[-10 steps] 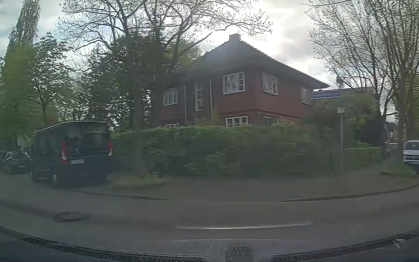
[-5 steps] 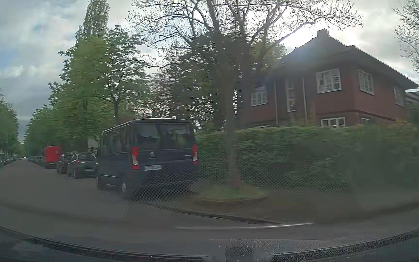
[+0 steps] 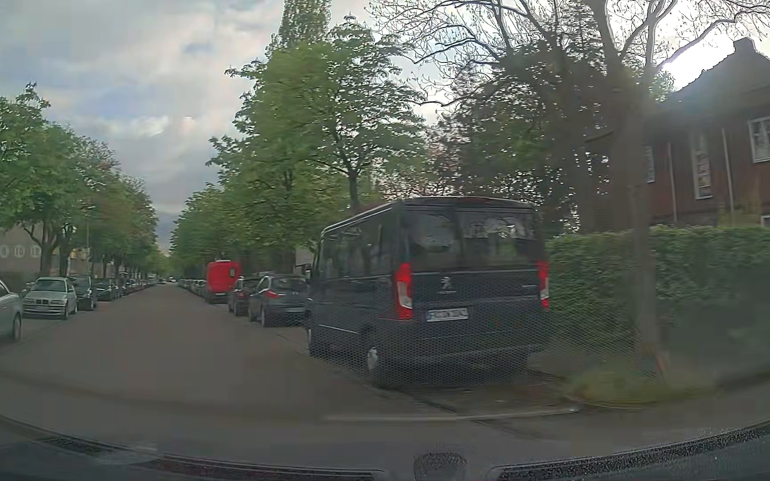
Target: Follow the waypoints while adhering to traffic rules and regulations
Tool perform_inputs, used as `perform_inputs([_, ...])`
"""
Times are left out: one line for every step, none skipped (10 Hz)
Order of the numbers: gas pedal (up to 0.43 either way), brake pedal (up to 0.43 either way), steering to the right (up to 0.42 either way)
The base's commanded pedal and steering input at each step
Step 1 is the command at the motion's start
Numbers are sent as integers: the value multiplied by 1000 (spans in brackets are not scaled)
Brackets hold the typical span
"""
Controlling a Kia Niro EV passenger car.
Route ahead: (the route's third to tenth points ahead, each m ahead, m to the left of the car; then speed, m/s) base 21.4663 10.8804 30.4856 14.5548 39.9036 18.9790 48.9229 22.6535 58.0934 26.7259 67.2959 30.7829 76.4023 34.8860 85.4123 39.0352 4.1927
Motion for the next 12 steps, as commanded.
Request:
perform_inputs([98,0,-390])
perform_inputs([110,0,-355])
perform_inputs([110,0,-332])
perform_inputs([110,0,-313])
perform_inputs([110,0,-298])
perform_inputs([110,0,-284])
perform_inputs([110,0,-268])
perform_inputs([110,0,-248])
perform_inputs([110,0,-223])
perform_inputs([110,0,-198])
perform_inputs([110,0,-169])
perform_inputs([110,0,-145])
